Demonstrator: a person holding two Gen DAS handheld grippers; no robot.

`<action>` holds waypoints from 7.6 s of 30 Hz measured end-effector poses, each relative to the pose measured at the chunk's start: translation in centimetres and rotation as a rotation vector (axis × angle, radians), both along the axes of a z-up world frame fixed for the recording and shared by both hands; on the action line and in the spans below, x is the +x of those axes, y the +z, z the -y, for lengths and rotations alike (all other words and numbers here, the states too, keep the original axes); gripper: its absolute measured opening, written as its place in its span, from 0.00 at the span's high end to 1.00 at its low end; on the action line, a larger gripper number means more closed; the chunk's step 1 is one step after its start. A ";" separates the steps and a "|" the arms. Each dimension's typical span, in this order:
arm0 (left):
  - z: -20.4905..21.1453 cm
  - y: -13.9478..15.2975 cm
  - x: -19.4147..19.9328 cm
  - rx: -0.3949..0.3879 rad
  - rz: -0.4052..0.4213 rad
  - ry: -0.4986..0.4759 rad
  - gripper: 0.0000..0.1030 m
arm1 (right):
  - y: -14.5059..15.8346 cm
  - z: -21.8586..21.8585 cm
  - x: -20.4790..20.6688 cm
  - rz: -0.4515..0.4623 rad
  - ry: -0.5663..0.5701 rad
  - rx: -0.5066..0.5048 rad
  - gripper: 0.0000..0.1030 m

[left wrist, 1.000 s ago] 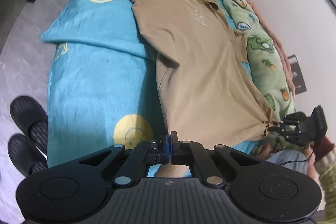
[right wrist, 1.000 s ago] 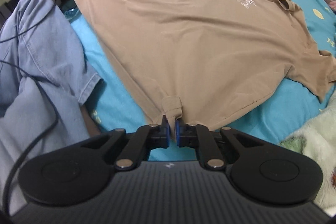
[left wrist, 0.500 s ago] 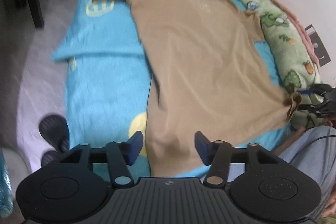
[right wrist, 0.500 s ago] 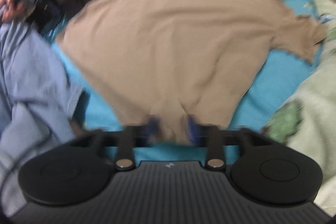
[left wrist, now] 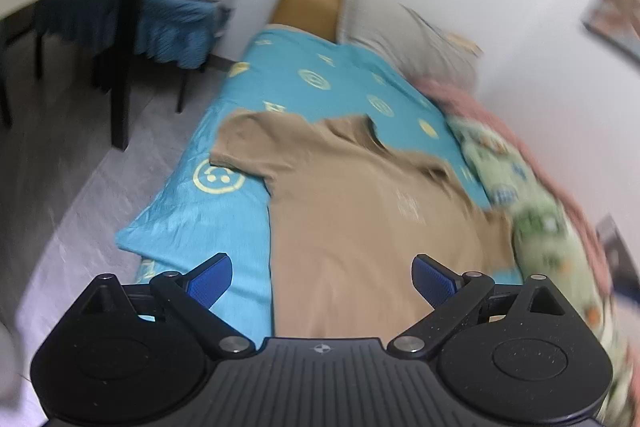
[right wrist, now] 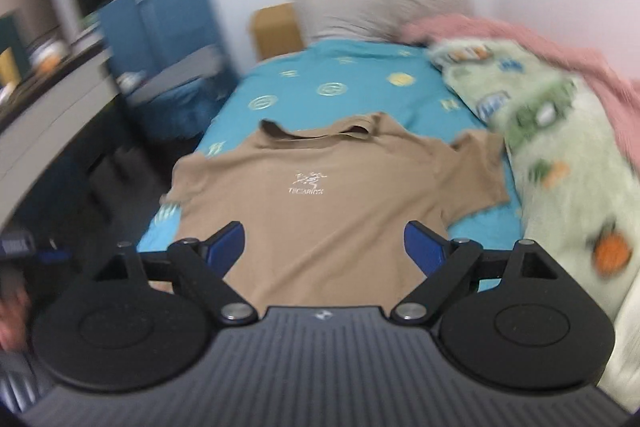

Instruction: Fold clothes

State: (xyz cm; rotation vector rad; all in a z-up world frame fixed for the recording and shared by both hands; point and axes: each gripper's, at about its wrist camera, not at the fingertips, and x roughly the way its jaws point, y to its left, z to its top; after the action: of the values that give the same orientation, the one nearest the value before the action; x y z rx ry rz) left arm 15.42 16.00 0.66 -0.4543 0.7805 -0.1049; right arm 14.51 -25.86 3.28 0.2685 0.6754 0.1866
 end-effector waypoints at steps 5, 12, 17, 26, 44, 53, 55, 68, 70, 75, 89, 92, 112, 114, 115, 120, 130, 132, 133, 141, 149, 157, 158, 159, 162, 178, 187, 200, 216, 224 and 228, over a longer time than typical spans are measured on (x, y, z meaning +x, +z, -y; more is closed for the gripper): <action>-2.6 -3.5 6.7 -0.070 -0.037 0.117 0.05 | -2.7 -2.7 1.4 0.043 -0.009 0.211 0.14; -6.1 -6.5 18.2 0.017 -0.057 0.132 0.06 | -9.9 -3.8 5.4 -0.019 0.004 0.233 0.15; -8.4 -9.3 27.2 0.060 -0.067 0.120 0.08 | -11.9 -3.1 9.0 -0.066 -0.018 0.236 0.14; -8.9 -15.8 35.8 0.048 -0.152 0.011 0.38 | -15.9 -3.7 13.8 -0.194 0.000 0.271 0.14; -5.7 -12.0 35.3 0.431 0.030 0.234 0.94 | -15.0 -3.3 12.0 -0.132 -0.034 0.209 0.14; -4.3 -13.6 30.4 0.286 -0.015 0.216 0.24 | -13.9 -1.9 12.2 -0.037 -0.080 0.146 0.14; -3.0 -12.4 27.3 0.300 0.012 0.183 0.23 | -13.4 -1.7 11.9 -0.007 -0.075 0.131 0.14; 9.7 -5.1 2.6 0.418 0.296 -0.028 0.05 | -9.0 -1.4 7.5 0.202 -0.080 -0.054 0.14; 11.1 -5.2 0.3 0.423 0.305 -0.049 0.01 | -8.6 -1.3 6.2 0.214 -0.086 -0.042 0.14; 13.4 -5.3 -2.3 0.461 0.296 -0.100 0.00 | -8.5 -1.6 3.9 0.206 -0.123 -0.072 0.14; 15.6 -2.7 -3.5 0.418 0.274 -0.034 0.00 | -6.7 -0.6 1.0 0.239 -0.144 -0.058 0.14; 16.7 -0.8 -3.9 0.400 0.300 -0.009 0.00 | -6.1 0.3 1.1 0.241 -0.172 -0.023 0.14; 18.6 -1.6 -3.8 0.416 0.303 -0.047 0.00 | -7.3 3.1 1.9 0.182 -0.200 0.068 0.14; 17.9 -2.7 -3.8 0.429 0.298 -0.049 0.00 | -8.3 3.4 2.4 0.168 -0.227 0.082 0.14; 17.5 -3.3 -3.8 0.430 0.291 -0.047 0.00 | -8.8 3.6 2.7 0.164 -0.243 0.097 0.14; 14.6 -6.0 -3.1 0.429 0.221 -0.013 0.00 | -11.4 4.7 4.3 0.143 -0.340 0.197 0.14; 10.9 -6.8 -2.1 0.318 0.170 0.054 0.00 | -16.3 6.7 7.2 0.116 -0.521 0.193 0.14; 10.7 -6.9 -2.0 0.308 0.168 0.052 0.00 | -17.4 7.2 7.5 0.095 -0.554 0.215 0.14; 10.6 -7.0 -2.0 0.304 0.168 0.053 0.00 | -17.8 7.3 7.7 0.087 -0.563 0.216 0.14; 10.7 -7.8 -1.3 0.317 0.148 0.074 0.00 | -20.9 7.8 9.4 0.057 -0.546 0.314 0.14; 10.6 -8.5 -0.5 0.279 0.141 0.066 0.00 | -23.4 9.9 11.6 0.071 -0.601 0.517 0.14; 9.6 -10.2 2.3 0.159 0.130 0.020 0.00 | -26.6 14.1 13.5 0.116 -0.805 0.677 0.14; 9.6 -10.5 2.8 0.158 0.127 0.012 0.00 | -26.3 14.0 14.0 0.124 -0.807 0.645 0.14; 9.7 -10.8 3.3 0.157 0.124 0.003 0.00 | -26.1 13.8 14.9 0.126 -0.798 0.617 0.14; 9.8 -11.8 4.5 0.159 0.119 -0.014 0.00 | -25.8 13.9 17.3 0.140 -0.759 0.556 0.14; 9.5 -13.5 6.6 0.119 0.101 -0.039 0.00 | -25.1 16.2 27.1 0.199 -0.686 0.260 0.39; 9.6 -12.8 7.1 0.155 0.129 -0.041 0.00 | -18.3 11.8 28.2 0.231 -0.540 -0.009 0.90; 5.2 -9.4 5.7 0.175 0.189 0.117 0.00 | -10.9 -11.2 28.3 0.298 -0.074 -0.295 0.90; 5.8 -10.3 4.4 0.182 0.179 0.025 0.00 | -9.5 -16.6 21.2 0.341 0.185 -0.255 0.13; 8.7 -9.1 1.4 0.143 0.184 -0.060 0.00 | -2.2 -10.0 6.9 0.339 0.088 -0.083 0.13; 9.3 -8.0 -0.2 0.146 0.181 -0.075 0.00 | -1.3 -5.5 -0.6 0.320 -0.022 -0.016 0.13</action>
State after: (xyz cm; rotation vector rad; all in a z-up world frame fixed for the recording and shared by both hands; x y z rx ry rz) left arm 15.18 6.74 -7.36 -0.2729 0.6225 -0.1551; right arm 13.93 -20.40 2.00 0.2237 0.3571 0.1980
